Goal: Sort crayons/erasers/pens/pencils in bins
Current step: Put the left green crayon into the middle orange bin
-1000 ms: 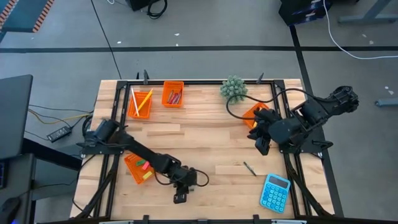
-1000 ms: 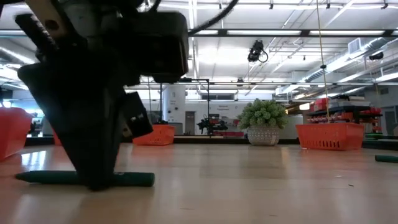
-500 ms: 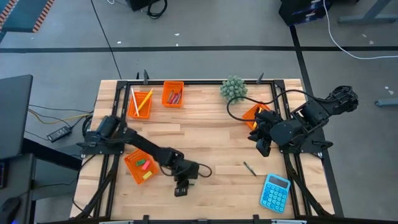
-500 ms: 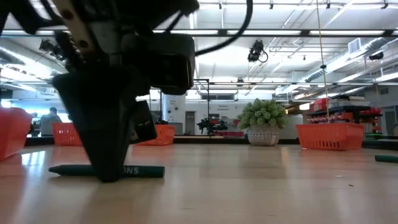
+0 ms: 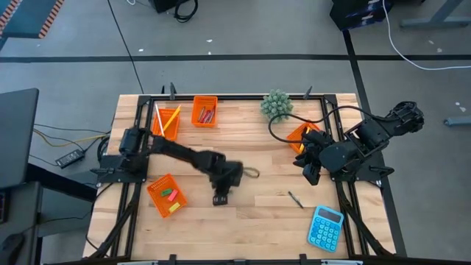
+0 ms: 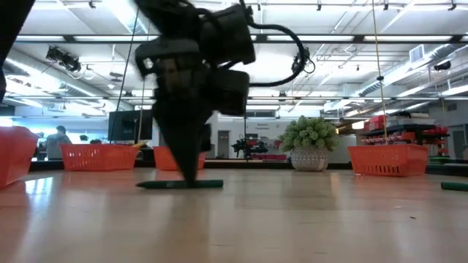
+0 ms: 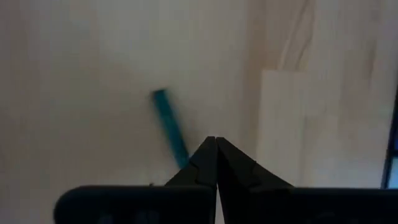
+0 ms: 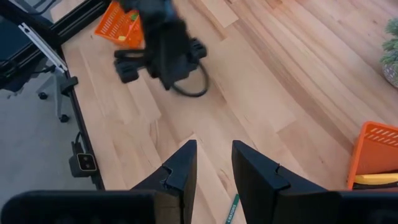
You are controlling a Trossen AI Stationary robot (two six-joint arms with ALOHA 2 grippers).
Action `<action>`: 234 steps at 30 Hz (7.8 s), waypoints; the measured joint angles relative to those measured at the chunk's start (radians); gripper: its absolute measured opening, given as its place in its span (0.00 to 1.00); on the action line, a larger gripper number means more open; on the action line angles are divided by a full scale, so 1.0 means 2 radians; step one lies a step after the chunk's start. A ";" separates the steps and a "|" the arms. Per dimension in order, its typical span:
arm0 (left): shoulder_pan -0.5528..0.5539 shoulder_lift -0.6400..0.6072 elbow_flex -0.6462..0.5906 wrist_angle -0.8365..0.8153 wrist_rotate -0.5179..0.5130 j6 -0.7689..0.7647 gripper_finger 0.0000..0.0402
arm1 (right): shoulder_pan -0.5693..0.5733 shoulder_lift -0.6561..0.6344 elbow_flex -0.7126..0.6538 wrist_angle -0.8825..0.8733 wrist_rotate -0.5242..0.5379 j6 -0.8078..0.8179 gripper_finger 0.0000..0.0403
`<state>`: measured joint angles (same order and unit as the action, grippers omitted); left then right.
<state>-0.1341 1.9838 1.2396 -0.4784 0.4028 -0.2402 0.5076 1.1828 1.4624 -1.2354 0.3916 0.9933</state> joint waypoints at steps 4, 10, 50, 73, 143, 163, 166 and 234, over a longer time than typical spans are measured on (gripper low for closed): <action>0.023 -0.010 0.042 -0.072 0.011 0.062 0.05 | 0.000 0.000 0.000 0.000 0.000 0.002 0.27; 0.058 -0.024 0.093 -0.216 0.014 0.139 0.11 | 0.000 0.000 0.000 0.001 0.000 0.003 0.27; 0.249 -0.025 -0.021 -0.187 -0.210 0.133 0.55 | -0.036 0.000 0.000 -0.002 0.178 0.013 0.23; -0.008 -0.063 0.056 0.065 0.039 -0.088 0.40 | -0.024 0.000 0.000 -0.081 0.012 0.052 0.23; 0.083 0.200 0.424 -0.155 -0.101 0.306 0.33 | 0.118 -0.058 0.000 -0.118 -0.016 0.214 0.23; 0.101 0.257 0.426 -0.157 -0.117 0.296 0.43 | 0.117 -0.057 0.000 -0.118 -0.008 0.244 0.23; 0.101 0.257 0.426 -0.156 -0.135 0.295 0.40 | 0.117 -0.057 0.000 -0.118 0.004 0.253 0.23; 0.368 0.144 0.530 -0.442 -0.186 0.243 0.02 | 0.117 -0.057 0.000 -0.120 0.099 0.230 0.23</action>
<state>0.6028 2.2717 2.3000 -1.3622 0.0311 0.2459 0.7418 1.0687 1.4620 -1.4755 0.5903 1.4536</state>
